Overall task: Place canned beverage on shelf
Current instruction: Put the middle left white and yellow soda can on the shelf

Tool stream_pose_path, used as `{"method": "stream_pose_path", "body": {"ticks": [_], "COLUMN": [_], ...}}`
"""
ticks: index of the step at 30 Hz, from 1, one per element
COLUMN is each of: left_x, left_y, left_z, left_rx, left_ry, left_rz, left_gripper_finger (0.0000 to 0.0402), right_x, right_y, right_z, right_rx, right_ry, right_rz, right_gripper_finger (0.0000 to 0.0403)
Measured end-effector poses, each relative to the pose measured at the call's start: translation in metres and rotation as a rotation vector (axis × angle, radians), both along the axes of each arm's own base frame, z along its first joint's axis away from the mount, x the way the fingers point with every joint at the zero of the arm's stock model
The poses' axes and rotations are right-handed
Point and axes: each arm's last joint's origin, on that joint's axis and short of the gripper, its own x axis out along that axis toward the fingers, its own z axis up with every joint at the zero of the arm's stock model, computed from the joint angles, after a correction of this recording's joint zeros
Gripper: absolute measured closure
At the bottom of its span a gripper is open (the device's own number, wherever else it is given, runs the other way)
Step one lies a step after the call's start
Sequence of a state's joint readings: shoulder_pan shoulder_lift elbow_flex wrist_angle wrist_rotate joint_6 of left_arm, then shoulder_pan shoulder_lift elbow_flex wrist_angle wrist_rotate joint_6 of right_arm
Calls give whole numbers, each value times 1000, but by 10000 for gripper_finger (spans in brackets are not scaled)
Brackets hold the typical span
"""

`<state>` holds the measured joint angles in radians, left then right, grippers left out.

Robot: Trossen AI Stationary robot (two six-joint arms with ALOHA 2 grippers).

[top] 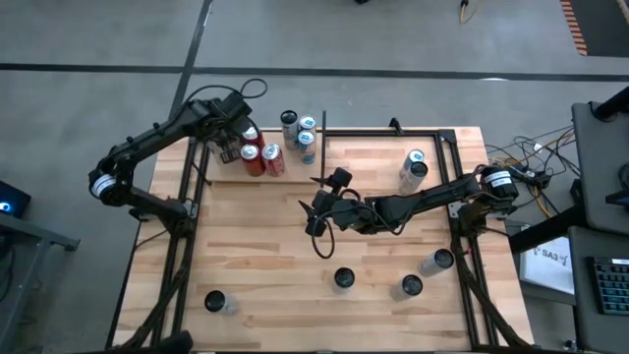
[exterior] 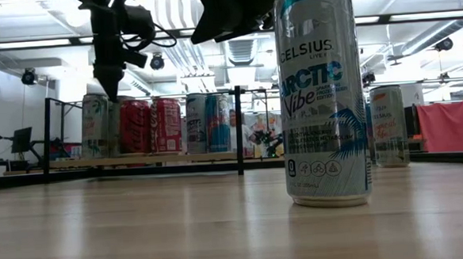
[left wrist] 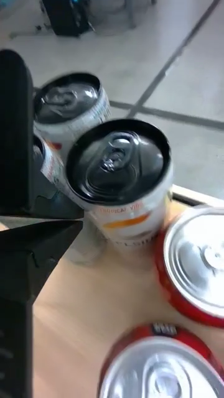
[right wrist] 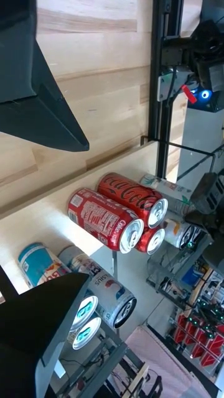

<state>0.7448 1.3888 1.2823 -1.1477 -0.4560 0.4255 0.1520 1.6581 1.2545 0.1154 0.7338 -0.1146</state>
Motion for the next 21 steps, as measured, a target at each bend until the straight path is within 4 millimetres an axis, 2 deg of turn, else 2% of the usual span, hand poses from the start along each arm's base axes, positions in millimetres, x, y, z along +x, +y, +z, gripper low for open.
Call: {"method": "stream_pose_path", "body": {"ticks": [21], "left_x": [4], "left_y": [7], "left_z": [-4], "left_rx": [41], "left_ry": [22], "left_rz": [9], "left_gripper_finger": [402], "right_x": [0], "right_y": [0], "right_z": [0], "right_rx": [0], "right_ry": [2], "right_rz": [0], "right_gripper_finger": [78]}}
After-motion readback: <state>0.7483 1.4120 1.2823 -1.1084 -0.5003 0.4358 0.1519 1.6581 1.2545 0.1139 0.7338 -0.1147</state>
